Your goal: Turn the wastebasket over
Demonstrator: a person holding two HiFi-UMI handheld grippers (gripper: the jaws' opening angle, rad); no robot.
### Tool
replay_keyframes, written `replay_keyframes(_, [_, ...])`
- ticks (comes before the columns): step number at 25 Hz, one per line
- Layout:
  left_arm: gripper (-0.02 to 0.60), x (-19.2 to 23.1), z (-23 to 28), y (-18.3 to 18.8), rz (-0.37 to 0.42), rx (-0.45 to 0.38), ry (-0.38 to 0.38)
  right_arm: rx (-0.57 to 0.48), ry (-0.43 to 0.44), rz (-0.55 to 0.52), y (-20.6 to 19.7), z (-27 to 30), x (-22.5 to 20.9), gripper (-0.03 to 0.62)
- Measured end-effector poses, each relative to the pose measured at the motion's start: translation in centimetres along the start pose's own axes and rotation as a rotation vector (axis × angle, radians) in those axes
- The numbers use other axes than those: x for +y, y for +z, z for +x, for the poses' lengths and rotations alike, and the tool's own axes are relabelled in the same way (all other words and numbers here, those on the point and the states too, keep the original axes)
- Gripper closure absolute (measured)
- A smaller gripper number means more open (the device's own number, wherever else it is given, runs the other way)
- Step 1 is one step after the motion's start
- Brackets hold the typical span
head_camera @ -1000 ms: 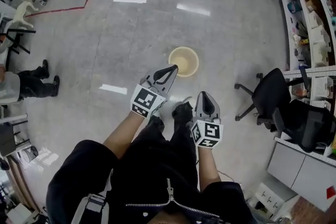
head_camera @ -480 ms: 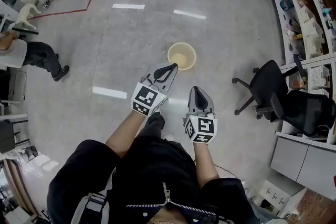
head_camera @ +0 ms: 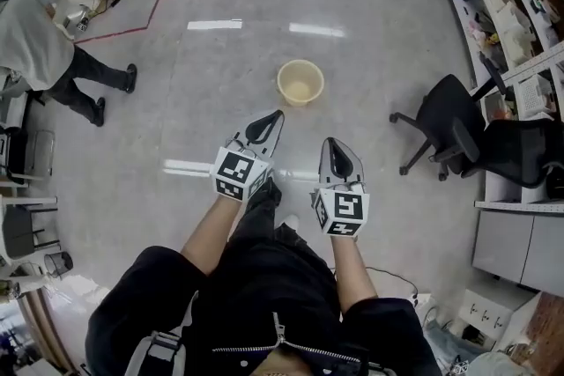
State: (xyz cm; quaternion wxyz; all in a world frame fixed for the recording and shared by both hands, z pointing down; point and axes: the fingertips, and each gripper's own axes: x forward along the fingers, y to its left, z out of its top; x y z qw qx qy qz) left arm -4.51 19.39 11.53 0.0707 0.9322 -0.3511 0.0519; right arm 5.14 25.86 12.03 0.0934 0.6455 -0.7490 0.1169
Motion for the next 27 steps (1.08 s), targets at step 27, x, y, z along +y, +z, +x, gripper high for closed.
replay_keyframes(27, [0.575, -8.5, -8.1, -1.1, 0.039, 0.001, 0.067, -0.058, 0.088, -0.076, -0.1, -7.8, 3.5, 0.585])
